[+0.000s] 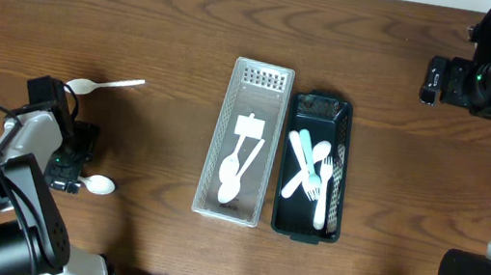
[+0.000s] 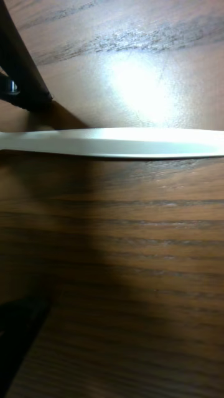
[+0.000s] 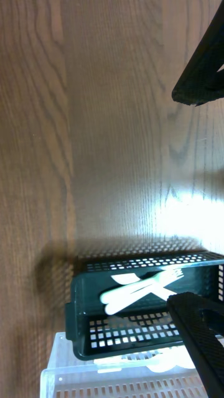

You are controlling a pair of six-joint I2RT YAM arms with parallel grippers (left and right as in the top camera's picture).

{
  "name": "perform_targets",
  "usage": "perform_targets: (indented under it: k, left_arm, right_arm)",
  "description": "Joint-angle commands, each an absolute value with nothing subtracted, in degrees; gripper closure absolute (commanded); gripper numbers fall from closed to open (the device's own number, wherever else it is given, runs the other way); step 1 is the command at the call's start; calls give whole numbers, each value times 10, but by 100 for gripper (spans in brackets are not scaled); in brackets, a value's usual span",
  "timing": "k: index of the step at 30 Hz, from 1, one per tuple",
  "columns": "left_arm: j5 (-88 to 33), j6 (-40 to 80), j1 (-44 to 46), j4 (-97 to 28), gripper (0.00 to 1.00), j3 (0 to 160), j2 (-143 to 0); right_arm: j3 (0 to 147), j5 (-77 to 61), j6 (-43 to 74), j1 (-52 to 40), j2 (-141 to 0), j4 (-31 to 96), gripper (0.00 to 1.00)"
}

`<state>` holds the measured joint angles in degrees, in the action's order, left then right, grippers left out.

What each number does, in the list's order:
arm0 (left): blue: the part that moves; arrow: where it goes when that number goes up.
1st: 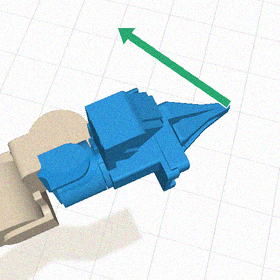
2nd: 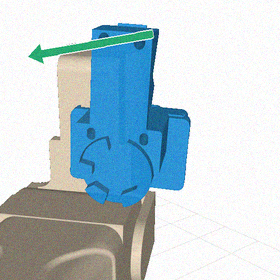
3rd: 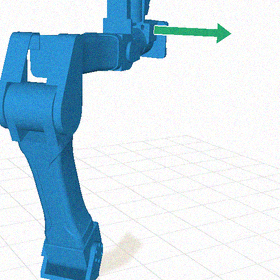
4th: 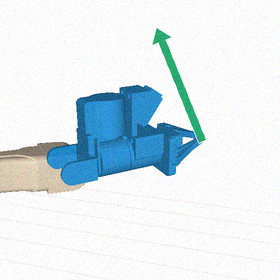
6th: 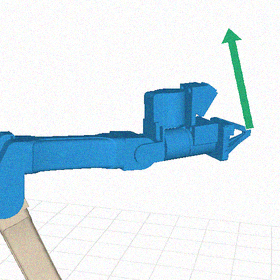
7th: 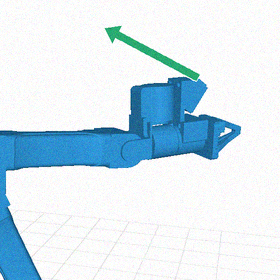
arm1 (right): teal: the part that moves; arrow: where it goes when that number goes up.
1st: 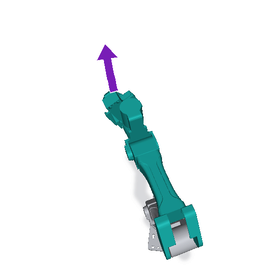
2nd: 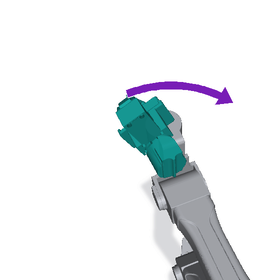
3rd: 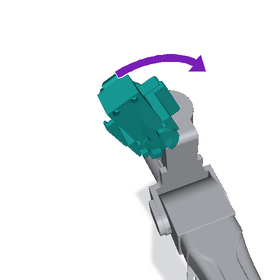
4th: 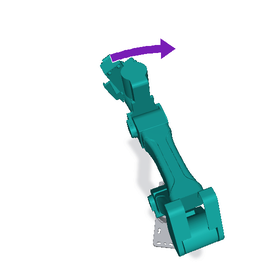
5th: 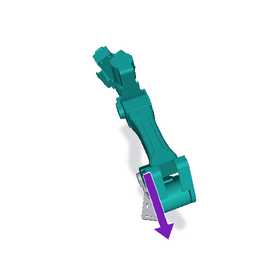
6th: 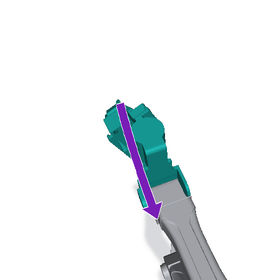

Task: Pack container
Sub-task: 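Lower the left gripper onto a white spoon and grasp it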

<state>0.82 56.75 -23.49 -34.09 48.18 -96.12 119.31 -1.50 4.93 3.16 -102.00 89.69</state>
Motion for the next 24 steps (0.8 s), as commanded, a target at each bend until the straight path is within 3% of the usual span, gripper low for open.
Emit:
perform_targets:
  k: [1,7,11,14,24]
  left_arm:
    - [-9,551,-231,-357,13,422,-1012]
    - [-9,551,-231,-359,36,421,-1012]
    - [-9,551,-231,-359,65,421,-1012]
    - [-9,551,-231,-359,72,421,-1012]
    - [-9,551,-231,-359,81,421,-1012]
  right_arm:
    - [1198,-13,40,34,-1023,896,1]
    - [1198,-13,40,34,-1023,896,1]
    - [1198,-13,40,34,-1023,898,1]
    - [1198,-13,40,34,-1023,898,1]
    - [1198,-13,40,34,-1023,900,1]
